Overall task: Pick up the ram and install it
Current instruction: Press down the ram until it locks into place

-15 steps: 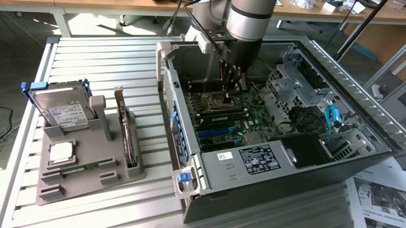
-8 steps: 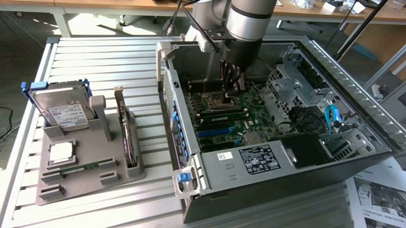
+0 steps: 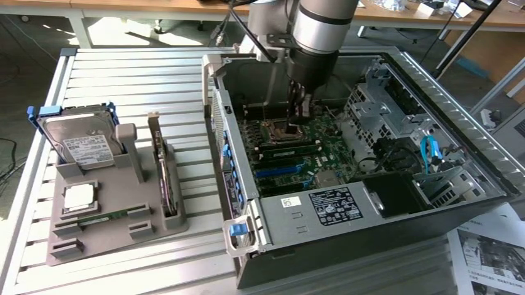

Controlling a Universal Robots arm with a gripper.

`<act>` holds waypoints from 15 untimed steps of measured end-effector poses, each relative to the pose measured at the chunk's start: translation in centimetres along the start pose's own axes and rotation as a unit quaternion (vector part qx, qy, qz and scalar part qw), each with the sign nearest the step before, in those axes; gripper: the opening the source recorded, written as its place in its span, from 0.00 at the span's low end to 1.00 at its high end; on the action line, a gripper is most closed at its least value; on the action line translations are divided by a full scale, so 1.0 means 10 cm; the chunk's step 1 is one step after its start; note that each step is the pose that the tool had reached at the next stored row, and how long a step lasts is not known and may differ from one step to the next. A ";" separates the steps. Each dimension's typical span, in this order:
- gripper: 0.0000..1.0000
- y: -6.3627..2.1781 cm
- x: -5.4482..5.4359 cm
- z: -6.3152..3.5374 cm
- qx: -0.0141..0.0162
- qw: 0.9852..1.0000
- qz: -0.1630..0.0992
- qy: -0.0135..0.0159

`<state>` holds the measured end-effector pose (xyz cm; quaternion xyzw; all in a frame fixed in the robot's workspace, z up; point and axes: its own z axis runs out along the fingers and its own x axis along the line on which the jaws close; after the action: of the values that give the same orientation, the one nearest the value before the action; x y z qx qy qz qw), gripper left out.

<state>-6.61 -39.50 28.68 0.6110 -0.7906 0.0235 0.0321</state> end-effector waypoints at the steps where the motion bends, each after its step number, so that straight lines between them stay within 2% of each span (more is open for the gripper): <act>1: 0.11 0.000 0.00 0.000 -0.001 1.000 0.011 0.000; 5: 0.11 0.000 0.00 0.001 -0.003 0.999 0.045 0.001; 7: 0.11 0.000 0.00 0.001 -0.005 0.997 0.073 0.003; 8: 0.11 0.000 0.00 0.002 -0.006 0.996 0.090 0.004; 10: 0.11 0.000 0.00 0.003 -0.006 0.994 0.104 0.006; 13: 0.11 0.000 0.00 0.004 -0.008 0.991 0.134 0.008; 14: 0.11 0.000 0.00 0.005 -0.010 0.988 0.154 0.008; 15: 0.11 0.000 0.00 0.006 -0.011 0.986 0.167 0.008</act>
<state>-6.61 -39.49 28.63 0.4699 -0.8814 0.0246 0.0408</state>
